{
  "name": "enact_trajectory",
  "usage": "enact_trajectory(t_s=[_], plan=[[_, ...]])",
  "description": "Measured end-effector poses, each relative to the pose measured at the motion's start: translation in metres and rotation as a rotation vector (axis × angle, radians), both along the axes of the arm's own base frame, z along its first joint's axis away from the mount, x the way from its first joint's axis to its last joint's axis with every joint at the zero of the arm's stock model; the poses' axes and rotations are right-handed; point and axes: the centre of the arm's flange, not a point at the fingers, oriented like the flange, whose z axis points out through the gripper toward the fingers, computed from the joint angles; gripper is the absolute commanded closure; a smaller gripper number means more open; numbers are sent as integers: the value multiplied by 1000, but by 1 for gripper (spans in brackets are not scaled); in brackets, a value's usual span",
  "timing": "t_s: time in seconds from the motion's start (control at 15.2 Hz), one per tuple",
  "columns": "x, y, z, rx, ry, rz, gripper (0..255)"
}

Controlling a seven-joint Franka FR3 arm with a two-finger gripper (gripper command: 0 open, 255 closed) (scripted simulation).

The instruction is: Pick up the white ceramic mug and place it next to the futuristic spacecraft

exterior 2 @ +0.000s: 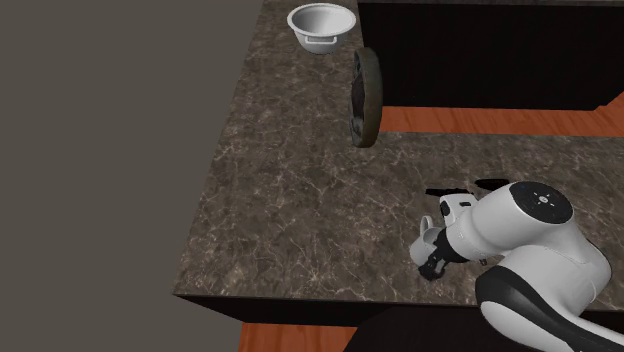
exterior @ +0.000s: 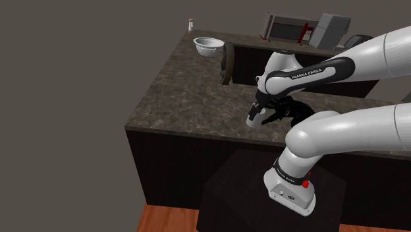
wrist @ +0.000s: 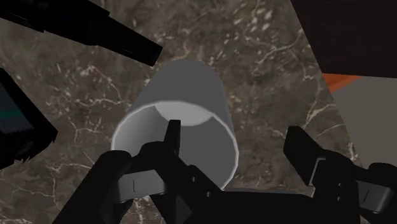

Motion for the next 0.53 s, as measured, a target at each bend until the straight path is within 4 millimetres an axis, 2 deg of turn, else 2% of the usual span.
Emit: enact_trajectory(t_s=[0.2,0.26,0.46,0.53], plan=[[0,0,0,0,0,0,0],[0,0,5,-1,-1,0,0],[-3,3,39,-1,-2,0,0],[-3,2,44,-1,-1,0,0]])
